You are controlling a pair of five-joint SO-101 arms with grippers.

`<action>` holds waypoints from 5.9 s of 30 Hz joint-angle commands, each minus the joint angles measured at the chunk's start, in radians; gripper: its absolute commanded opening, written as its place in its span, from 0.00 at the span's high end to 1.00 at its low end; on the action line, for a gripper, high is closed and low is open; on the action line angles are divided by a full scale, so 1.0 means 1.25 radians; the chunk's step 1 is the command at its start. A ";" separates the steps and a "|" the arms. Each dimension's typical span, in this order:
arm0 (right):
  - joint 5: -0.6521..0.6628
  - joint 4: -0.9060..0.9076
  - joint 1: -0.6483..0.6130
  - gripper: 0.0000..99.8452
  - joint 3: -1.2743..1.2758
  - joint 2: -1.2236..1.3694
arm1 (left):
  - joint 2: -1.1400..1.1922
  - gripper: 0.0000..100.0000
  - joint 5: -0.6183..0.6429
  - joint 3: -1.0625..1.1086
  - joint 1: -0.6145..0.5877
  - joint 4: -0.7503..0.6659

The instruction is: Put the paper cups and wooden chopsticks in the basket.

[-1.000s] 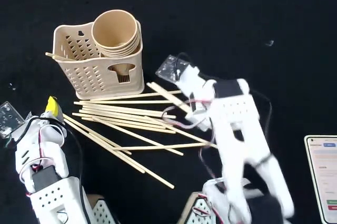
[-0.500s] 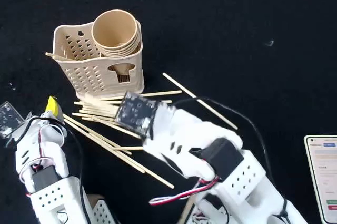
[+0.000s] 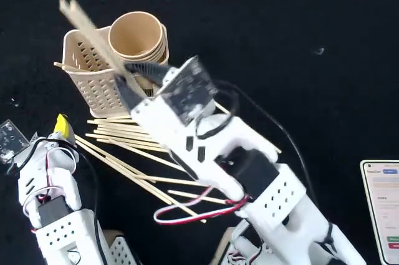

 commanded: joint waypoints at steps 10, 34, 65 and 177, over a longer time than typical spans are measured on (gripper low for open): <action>-0.104 -0.369 -0.004 0.99 -0.239 0.387 | -0.011 0.77 -0.009 0.006 0.009 -0.017; -0.099 -0.113 0.009 0.85 -0.371 0.535 | -0.011 0.77 -0.009 0.007 0.010 -0.015; 0.392 0.540 0.021 0.85 0.551 0.006 | -0.011 0.77 -0.007 0.007 0.010 -0.015; -0.099 -0.684 0.016 0.99 -0.127 0.643 | -0.011 0.77 -0.009 0.007 0.010 -0.015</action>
